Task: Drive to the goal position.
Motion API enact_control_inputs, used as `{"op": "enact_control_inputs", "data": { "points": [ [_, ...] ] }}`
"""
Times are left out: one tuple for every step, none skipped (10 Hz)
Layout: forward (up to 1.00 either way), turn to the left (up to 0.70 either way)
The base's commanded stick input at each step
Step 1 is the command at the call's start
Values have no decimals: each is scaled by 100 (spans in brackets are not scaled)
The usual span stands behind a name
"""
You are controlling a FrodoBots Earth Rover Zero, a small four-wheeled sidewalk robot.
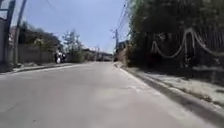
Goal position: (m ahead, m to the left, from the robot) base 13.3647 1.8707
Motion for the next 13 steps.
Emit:
{"op": "enact_control_inputs", "data": {
  "points": [
    [100,0],
    [100,-2],
    [100,-2],
    [100,0],
    [100,-1],
    [100,-2],
    [100,-2],
    [100,-2],
    [100,-2],
    [100,-2],
    [100,-2],
    [100,-2],
    [100,-2]
  ]
}}
